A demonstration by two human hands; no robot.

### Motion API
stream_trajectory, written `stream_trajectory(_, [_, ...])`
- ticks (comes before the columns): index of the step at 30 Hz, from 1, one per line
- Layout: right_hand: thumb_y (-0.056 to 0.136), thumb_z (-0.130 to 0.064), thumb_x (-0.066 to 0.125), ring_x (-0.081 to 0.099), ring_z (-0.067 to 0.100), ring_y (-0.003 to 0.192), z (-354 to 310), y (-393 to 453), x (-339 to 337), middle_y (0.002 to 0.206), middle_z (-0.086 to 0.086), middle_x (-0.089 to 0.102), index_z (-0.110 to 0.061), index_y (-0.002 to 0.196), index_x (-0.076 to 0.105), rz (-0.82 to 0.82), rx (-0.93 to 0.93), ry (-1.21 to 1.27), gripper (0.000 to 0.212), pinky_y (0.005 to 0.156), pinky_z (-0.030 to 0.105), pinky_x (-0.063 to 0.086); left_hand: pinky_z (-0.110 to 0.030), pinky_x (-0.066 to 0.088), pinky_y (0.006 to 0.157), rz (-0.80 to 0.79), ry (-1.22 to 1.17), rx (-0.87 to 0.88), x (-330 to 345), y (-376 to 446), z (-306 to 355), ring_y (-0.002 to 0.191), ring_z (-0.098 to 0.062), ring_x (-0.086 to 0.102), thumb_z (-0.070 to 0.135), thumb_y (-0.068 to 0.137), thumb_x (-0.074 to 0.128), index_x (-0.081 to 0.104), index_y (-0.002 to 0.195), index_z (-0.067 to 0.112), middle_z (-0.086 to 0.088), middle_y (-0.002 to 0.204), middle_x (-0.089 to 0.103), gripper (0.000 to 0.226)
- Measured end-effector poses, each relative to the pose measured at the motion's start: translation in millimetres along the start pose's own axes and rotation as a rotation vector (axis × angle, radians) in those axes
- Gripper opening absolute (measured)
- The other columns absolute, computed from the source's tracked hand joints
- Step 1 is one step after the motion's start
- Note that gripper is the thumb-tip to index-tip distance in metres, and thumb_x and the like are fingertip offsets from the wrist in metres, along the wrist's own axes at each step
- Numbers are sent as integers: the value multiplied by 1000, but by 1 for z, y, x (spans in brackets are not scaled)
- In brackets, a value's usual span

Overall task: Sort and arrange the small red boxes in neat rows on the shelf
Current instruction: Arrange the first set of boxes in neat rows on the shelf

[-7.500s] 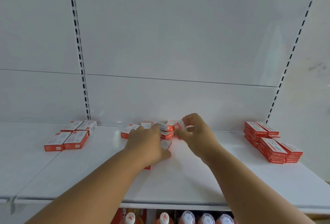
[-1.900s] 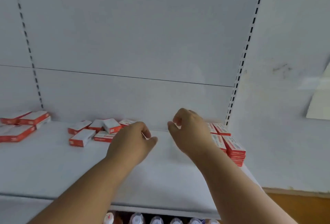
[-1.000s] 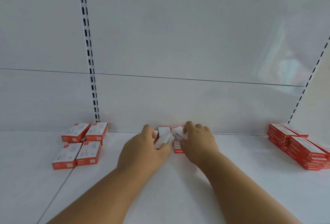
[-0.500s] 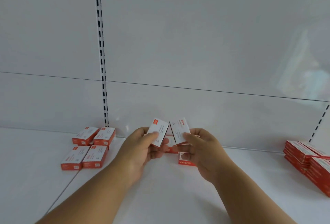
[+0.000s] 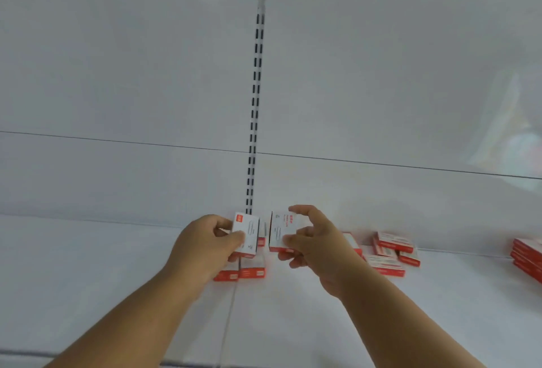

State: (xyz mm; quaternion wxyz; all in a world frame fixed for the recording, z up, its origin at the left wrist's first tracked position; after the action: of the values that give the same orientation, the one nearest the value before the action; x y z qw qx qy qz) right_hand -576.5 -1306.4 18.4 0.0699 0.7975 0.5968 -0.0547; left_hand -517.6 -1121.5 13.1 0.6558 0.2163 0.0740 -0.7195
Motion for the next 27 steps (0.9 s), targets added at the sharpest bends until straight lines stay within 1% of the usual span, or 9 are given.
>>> stream_trajectory(2, [91, -5, 60, 71, 17, 65, -3, 3, 25, 86, 6, 73, -26, 122, 55, 22, 34, -134, 38, 54, 26, 52, -39, 59, 69, -14, 108, -28, -18, 9, -17, 66, -15, 72, 25, 81, 72, 69, 83, 19, 2, 75, 75, 8])
stream_trajectory(5, [94, -16, 58, 61, 6, 51, -2, 9, 50, 88, 0, 69, -30, 121, 59, 43, 79, -328, 31, 43, 18, 42, -29, 49, 53, -115, 174, -59, -27, 18, -32, 54, -15, 69, 29, 82, 73, 70, 69, 11, -2, 59, 73, 22])
stream_trajectory(7, [93, -23, 60, 62, 10, 65, 1, 13, 58, 101, -1, 68, -29, 127, 57, 78, 58, -511, 35, 49, 19, 43, -24, 44, 52, -172, 258, -53, -28, 20, -33, 49, -12, 65, 35, 84, 69, 67, 63, 14, -2, 55, 71, 30])
stream_trajectory(9, [91, -31, 62, 64, 12, 79, -1, 14, 61, 110, 0, 65, -25, 129, 55, 135, 45, -682, 40, 54, 20, 44, -25, 47, 55, -182, 374, -24, -27, 27, -33, 51, -14, 65, 43, 83, 67, 65, 63, 16, -2, 55, 70, 34])
stream_trajectory(13, [85, -46, 69, 55, 14, 86, -6, 15, 60, 112, -2, 62, -21, 124, 53, 201, 68, -921, 49, 68, 27, 44, -24, 37, 51, -157, 556, 60, -24, 35, -32, 61, -18, 61, 50, 79, 66, 58, 69, 19, 6, 64, 62, 34])
stream_trajectory(15, [83, -51, 69, 54, 13, 86, -3, 16, 58, 108, -4, 61, -22, 120, 55, 220, 75, -916, 49, 69, 27, 43, -25, 36, 53, -116, 594, 128, -23, 33, -31, 68, -19, 61, 49, 81, 65, 50, 66, 21, 7, 66, 57, 35])
stream_trajectory(19, [87, -57, 57, 57, 11, 77, 7, 12, 46, 89, -9, 60, -25, 101, 58, 329, -7, -881, 35, 58, 25, 40, -29, 43, 59, 35, 585, 325, -14, 20, -13, 72, -16, 58, 51, 87, 59, 45, 70, 23, 9, 71, 57, 35])
stream_trajectory(23, [91, -44, 56, 54, 8, 62, 10, -1, 10, 68, -9, 59, -24, 86, 58, 355, -89, -873, 20, 52, 25, 39, -28, 47, 64, -71, 508, 472, 24, 4, 14, 71, -13, 58, 50, 85, 61, 48, 71, 27, 9, 68, 57, 30])
stream_trajectory(27, [91, -33, 56, 57, 11, 67, 18, -15, -47, 71, -8, 62, -23, 83, 61, 386, -107, -907, 14, 58, 26, 43, -27, 40, 57, -134, 488, 581, 74, -9, 39, 70, -13, 55, 46, 85, 63, 53, 76, 27, 10, 66, 54, 23])
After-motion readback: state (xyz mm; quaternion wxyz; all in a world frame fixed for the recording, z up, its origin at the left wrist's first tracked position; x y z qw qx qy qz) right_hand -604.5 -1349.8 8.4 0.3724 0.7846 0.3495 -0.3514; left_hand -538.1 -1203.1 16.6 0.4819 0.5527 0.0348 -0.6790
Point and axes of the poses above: each hand's wrist, its own y-axis towards the middle knuckle, its own x-axis out of the palm, z = x × y, the point moved 1 cm from there along y, towards the middle knuckle
